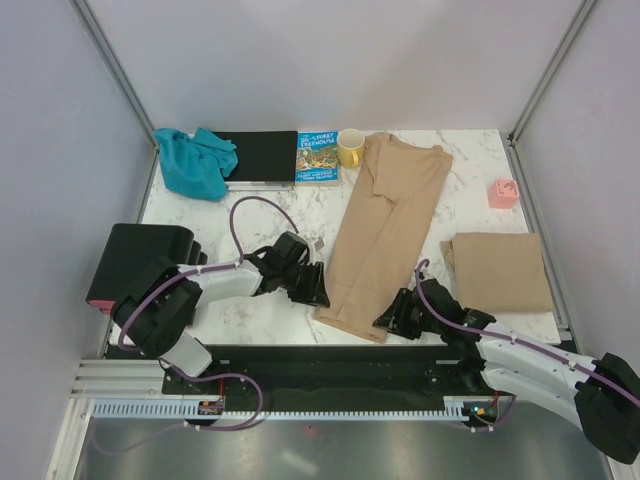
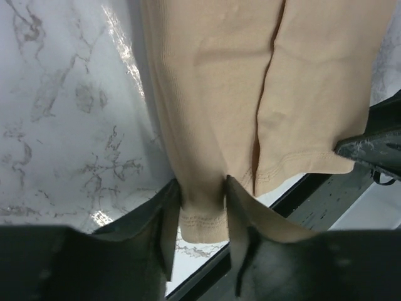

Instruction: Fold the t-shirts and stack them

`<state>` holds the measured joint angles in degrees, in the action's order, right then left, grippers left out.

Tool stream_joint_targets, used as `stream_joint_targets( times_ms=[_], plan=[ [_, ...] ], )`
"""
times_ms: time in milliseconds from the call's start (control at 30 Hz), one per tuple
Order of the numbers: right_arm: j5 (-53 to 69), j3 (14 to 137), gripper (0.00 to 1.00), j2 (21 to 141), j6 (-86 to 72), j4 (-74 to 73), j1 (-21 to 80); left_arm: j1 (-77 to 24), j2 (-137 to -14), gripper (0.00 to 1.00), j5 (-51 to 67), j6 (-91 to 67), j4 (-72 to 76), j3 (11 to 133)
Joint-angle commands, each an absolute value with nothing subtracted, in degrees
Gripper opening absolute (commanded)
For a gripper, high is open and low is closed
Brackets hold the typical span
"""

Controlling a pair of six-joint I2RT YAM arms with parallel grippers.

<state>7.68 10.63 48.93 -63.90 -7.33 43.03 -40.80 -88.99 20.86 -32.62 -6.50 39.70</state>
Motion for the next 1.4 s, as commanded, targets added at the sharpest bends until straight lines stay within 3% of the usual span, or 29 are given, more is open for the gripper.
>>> stream_joint_targets(
  times_ms=[0, 33, 67, 167, 600, 967, 1367],
  plan=[
    [5.3, 6.9, 0.36, 50.1, -63.1, -13.8, 43.6, -40.8, -91.8, 0.25, 20.0, -33.4, -7.6, 36.7],
    [5.3, 6.9, 0.30, 50.1, -63.1, -13.8, 43.5, -40.8, -91.8, 0.13, 19.9, -33.6, -7.7, 36.4],
    [5.1, 6.8, 0.17, 50.1, -63.2, -13.8, 43.5, -40.8, -91.5, 0.06, 19.6, -34.1, -8.2, 36.0],
    [5.0, 7.6, 0.00, 50.8, -62.3, -14.1, 43.6, -40.8, -90.2, 0.02, 18.3, -34.3, -9.7, 35.5],
    [3.3, 16.0, 0.00, 52.6, -57.6, -12.6, 43.5, -40.8, -85.7, 0.02, 18.5, -32.6, -10.8, 39.7],
    [0.4, 26.6, 0.00, 54.2, -52.5, -14.4, 43.5, -40.7, -87.2, 0.02, 16.4, -29.5, -14.9, 51.6],
    [-14.2, 44.1, 0.00, 60.7, -41.3, -20.1, 42.1, -40.0, -91.8, 0.02, 10.9, -26.6, -19.2, 66.9]
  ],
)
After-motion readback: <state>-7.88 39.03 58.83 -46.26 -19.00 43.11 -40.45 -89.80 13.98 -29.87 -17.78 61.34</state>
